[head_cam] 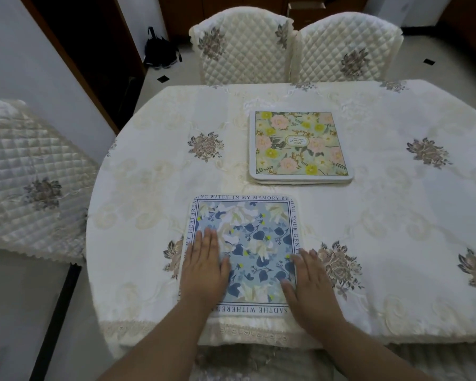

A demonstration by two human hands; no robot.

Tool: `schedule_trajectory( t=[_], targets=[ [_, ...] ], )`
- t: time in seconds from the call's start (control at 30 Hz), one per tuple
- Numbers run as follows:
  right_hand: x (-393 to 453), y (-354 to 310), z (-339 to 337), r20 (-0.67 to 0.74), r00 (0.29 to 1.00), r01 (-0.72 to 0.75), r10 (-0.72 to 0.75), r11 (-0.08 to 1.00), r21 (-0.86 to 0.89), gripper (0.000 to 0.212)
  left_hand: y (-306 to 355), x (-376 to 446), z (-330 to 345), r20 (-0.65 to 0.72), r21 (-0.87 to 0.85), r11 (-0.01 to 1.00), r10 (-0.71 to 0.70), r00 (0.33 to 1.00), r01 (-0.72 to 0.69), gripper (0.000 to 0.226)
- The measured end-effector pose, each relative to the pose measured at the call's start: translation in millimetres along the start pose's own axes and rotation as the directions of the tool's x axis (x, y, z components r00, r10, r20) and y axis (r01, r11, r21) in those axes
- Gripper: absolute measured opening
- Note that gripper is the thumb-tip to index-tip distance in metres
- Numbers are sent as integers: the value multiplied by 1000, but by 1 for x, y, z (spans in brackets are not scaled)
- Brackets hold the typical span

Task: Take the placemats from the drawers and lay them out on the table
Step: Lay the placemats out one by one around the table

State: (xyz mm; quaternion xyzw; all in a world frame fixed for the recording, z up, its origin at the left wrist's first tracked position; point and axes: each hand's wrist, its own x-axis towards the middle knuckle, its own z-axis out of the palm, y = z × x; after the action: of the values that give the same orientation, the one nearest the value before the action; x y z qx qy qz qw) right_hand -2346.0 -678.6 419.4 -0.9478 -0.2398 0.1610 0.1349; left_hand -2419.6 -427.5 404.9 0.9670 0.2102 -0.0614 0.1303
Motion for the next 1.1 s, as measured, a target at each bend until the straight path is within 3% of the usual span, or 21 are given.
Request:
schedule_trajectory(
  t=[0.13,0.4,0.5,0.67,0.8,0.93,1.1],
  targets=[
    [67,-21,-24,-41,999,31,-29,998,47,67,-1,0,10,-40,47,999,-8,999,10,72],
    [156,-64,-20,137,985,105,-107,994,18,68,-1,-1,11,-45,60,998,-12,999,15,72],
    [160,-48,-13,159,981,122,-111,991,-63,71,-1,0,11,-43,61,998,-12,999,15,73],
    [165,-6,-22,99,995,24,-12,993,-117,76,-1,-1,9,-31,53,998,-14,999,15,73],
    [152,7,-25,48,997,-61,63,997,-49,76,-1,-2,9,-23,33,999,-15,1000,16,73],
    [94,9,-8,0,999,52,-52,996,-76,71,0,-1,9,-26,44,999,-14,1000,15,74],
    [67,7,7,-78,997,-21,14,996,-85,68,0,-2,9,-24,35,999,-8,1000,9,73]
  ],
)
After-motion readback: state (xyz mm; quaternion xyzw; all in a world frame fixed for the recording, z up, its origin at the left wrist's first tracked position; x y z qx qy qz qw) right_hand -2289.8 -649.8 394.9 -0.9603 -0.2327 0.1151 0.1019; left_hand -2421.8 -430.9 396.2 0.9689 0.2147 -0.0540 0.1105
